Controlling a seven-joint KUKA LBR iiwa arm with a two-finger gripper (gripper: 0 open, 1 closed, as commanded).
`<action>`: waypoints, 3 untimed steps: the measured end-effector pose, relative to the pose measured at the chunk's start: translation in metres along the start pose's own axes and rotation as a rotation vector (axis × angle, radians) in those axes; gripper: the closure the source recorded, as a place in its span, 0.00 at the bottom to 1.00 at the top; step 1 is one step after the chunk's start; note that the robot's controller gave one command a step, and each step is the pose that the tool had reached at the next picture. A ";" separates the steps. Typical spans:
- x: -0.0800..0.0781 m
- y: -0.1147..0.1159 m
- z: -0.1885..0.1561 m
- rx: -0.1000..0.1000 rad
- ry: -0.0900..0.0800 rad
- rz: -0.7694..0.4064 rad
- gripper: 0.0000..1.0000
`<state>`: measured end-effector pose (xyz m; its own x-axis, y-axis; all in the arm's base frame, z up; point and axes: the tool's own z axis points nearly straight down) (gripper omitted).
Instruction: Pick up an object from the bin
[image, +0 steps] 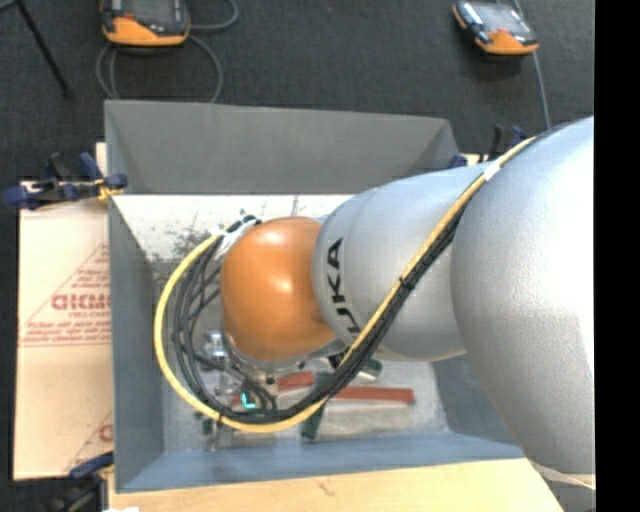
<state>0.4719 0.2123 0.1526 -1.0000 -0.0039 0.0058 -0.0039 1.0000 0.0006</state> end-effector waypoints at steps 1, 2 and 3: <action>-0.021 -0.069 0.079 0.004 -0.011 -0.434 0.00; -0.019 -0.065 0.078 -0.001 -0.010 -0.433 1.00; -0.041 -0.062 -0.106 0.003 -0.018 -0.461 1.00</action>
Offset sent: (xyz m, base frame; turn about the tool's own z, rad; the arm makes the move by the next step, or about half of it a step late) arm 0.0177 -0.0652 -0.0792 -0.4396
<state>0.5136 0.1500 0.2584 -0.8939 -0.4481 -0.0114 -0.4481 0.8940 -0.0034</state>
